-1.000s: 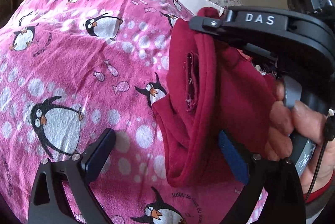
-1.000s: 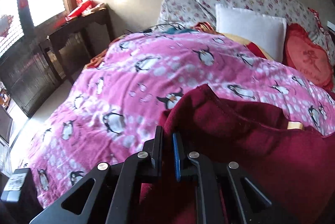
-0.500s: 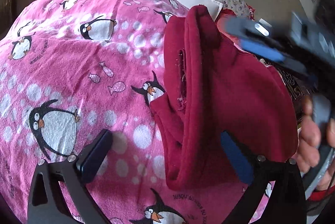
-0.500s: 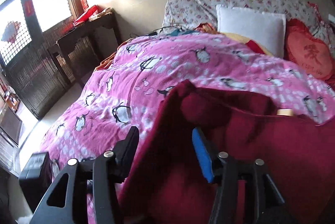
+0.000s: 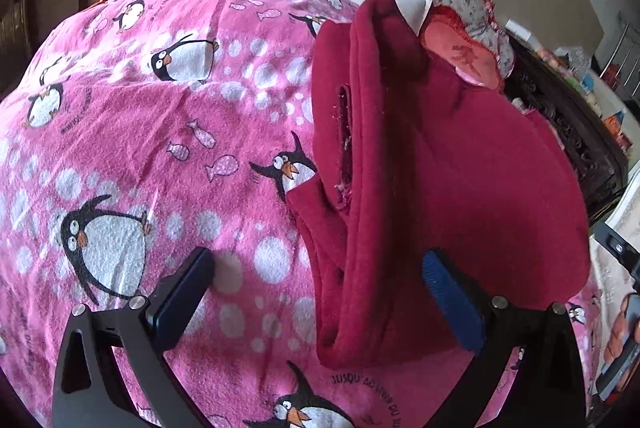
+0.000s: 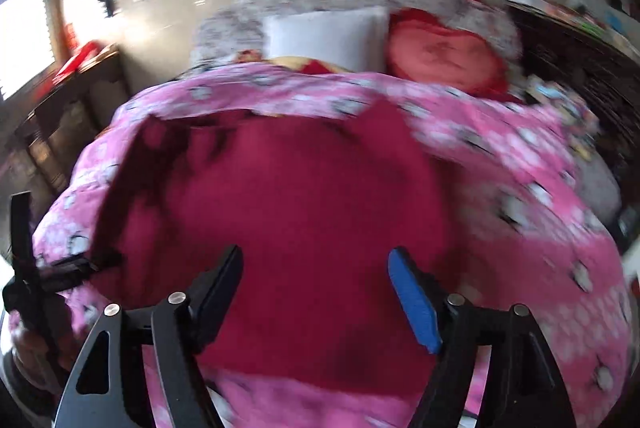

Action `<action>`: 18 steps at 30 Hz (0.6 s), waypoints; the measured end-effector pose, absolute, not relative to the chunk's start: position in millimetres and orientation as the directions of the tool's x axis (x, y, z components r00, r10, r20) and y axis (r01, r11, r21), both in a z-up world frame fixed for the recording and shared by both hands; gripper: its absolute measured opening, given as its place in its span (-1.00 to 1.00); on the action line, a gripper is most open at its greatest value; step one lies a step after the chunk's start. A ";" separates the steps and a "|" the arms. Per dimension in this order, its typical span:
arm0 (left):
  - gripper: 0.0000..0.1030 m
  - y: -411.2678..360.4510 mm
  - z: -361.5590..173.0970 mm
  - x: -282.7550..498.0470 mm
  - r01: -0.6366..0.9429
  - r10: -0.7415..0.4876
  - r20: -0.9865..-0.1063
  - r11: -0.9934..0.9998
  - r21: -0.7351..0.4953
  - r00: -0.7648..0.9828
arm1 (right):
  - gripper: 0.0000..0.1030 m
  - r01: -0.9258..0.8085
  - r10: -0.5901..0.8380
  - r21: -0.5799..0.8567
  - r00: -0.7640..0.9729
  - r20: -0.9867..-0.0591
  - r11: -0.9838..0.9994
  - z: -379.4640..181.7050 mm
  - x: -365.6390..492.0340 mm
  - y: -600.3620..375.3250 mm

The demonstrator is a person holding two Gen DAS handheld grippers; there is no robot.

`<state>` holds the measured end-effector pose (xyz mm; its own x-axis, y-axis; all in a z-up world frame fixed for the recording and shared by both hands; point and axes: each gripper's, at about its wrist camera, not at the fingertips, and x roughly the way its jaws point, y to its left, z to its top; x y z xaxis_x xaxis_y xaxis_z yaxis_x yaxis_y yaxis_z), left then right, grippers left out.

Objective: Fold small clothes

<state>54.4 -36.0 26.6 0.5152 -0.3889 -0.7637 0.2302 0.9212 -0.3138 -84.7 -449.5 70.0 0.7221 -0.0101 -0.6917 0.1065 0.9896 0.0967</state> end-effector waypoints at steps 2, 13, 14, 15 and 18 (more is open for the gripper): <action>1.00 -43.8 29.9 59.3 0.236 -0.380 -0.779 0.924 -0.300 0.500 | 0.73 0.149 -0.034 0.106 0.717 -0.696 0.983 66.9 -94.5 -468.1; 1.00 -75.0 24.6 90.8 0.237 -0.386 -0.803 0.921 -0.309 0.455 | 0.82 0.157 0.115 0.285 0.658 -0.744 0.946 22.7 -74.3 -506.9; 1.00 -78.0 25.0 90.8 0.243 -0.382 -0.804 0.922 -0.301 0.456 | 0.80 0.151 0.145 0.315 0.651 -0.745 0.937 16.9 -71.5 -506.9; 0.94 -80.1 25.5 90.8 0.246 -0.383 -0.804 0.922 -0.299 0.456 | 0.67 0.145 0.182 0.353 0.645 -0.742 0.924 11.1 -68.7 -507.7; 0.18 -86.9 31.0 89.5 0.270 -0.398 -0.805 0.914 -0.304 0.440 | 0.19 0.121 0.156 0.313 0.669 -0.727 0.942 16.6 -73.8 -499.2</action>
<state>89.5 -86.9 31.0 0.4403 -0.3981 -0.8048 0.2702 0.9135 -0.3041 -73.8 -499.2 16.6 0.6689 0.1555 -0.7269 0.1206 0.9422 0.3125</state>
